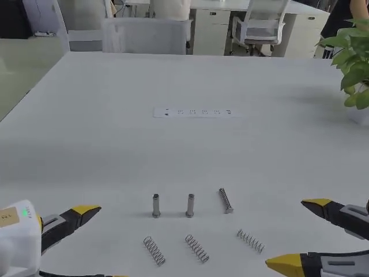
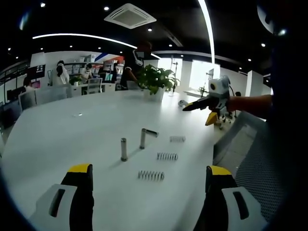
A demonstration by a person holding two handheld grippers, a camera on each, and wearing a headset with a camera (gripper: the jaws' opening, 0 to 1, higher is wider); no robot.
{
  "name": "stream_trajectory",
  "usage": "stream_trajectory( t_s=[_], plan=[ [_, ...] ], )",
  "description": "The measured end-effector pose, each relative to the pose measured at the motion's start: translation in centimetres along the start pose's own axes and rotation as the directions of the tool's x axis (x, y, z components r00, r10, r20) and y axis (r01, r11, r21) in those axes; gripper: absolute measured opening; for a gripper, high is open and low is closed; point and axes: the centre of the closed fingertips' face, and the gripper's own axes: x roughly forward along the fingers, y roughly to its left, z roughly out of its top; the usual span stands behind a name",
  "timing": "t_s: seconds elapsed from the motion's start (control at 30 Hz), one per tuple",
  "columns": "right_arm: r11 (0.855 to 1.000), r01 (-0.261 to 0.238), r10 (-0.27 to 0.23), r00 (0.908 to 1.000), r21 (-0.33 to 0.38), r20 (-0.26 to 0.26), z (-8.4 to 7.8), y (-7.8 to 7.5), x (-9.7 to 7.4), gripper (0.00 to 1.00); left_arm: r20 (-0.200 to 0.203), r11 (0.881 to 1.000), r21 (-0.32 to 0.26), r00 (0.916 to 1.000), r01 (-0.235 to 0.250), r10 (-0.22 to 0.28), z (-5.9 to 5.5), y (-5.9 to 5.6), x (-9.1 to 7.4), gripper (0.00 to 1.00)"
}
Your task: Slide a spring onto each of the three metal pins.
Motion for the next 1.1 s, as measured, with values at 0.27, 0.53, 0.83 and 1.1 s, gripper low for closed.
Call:
stream_trajectory(
  t_s=[0.27, 0.53, 0.83, 1.1],
  plan=[
    [1.000, 0.002, -0.003, 0.9994, -0.023, -0.035, 1.9, -1.0, 1.2, 0.78, 0.008, 1.000, -0.004, 0.9999, -0.010, 0.010, 0.0, 0.2, -0.3, 0.95],
    [0.999, 0.009, -0.013, 0.9962, -0.040, -0.086, 2.6, -2.8, 3.5, 0.67, 0.010, 1.000, -0.003, 0.9998, -0.016, 0.016, 0.1, 0.4, -0.4, 0.94],
    [0.999, 0.024, -0.020, 0.9893, 0.024, -0.145, 3.2, -4.2, 6.0, 0.55, 0.010, 1.000, -0.002, 0.9998, -0.016, 0.016, 0.1, 0.3, -0.4, 0.94],
    [0.998, 0.039, -0.029, 0.9764, 0.041, -0.214, 3.2, -4.9, 8.6, 0.47, 0.011, 1.000, -0.002, 0.9998, -0.016, 0.016, 0.0, 0.4, -0.4, 0.93]
  ],
)
